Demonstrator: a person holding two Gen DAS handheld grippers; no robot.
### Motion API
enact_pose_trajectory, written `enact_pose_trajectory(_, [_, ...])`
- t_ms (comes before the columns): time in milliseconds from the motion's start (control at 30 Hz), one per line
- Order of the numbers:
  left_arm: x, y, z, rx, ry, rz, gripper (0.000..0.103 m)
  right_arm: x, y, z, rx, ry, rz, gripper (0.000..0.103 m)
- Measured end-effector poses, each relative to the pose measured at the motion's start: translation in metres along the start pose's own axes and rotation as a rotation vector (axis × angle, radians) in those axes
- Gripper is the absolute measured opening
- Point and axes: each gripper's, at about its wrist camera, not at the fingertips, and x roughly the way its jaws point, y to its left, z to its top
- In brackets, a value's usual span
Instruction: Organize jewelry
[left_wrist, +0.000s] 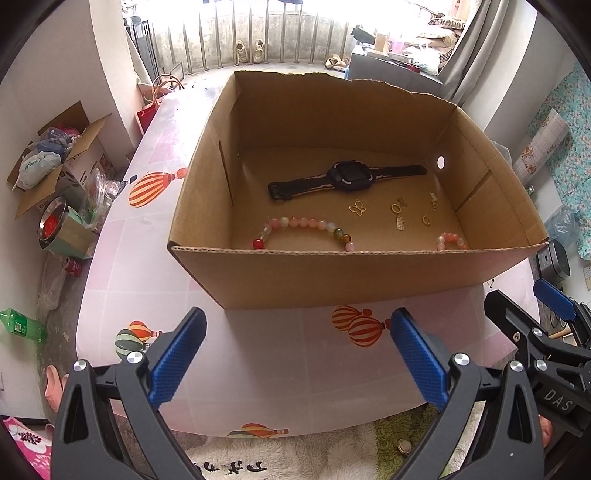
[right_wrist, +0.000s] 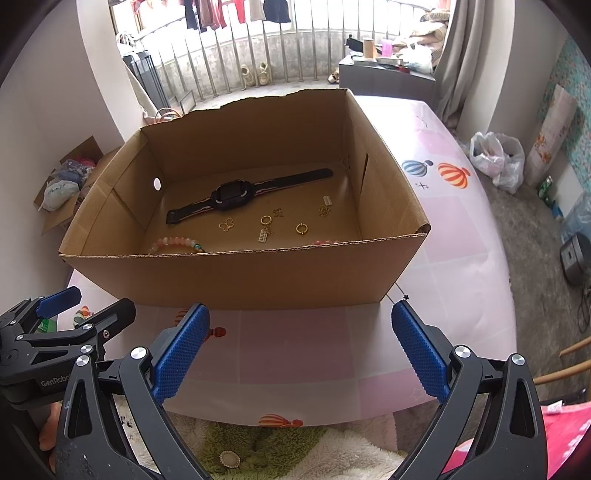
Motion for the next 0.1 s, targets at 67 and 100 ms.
enact_pose_trajectory(67, [0.0004, 0.0000, 0.0005, -0.002, 0.003, 0.001, 0.098, 0.0004, -0.0004, -0.0001, 0.001, 0.001, 0.000, 0.095])
enact_pose_trajectory(100, [0.0007, 0.0000, 0.0005, -0.002, 0.005, 0.001, 0.098, 0.0007, -0.0008, -0.0003, 0.002, 0.002, 0.000, 0.095])
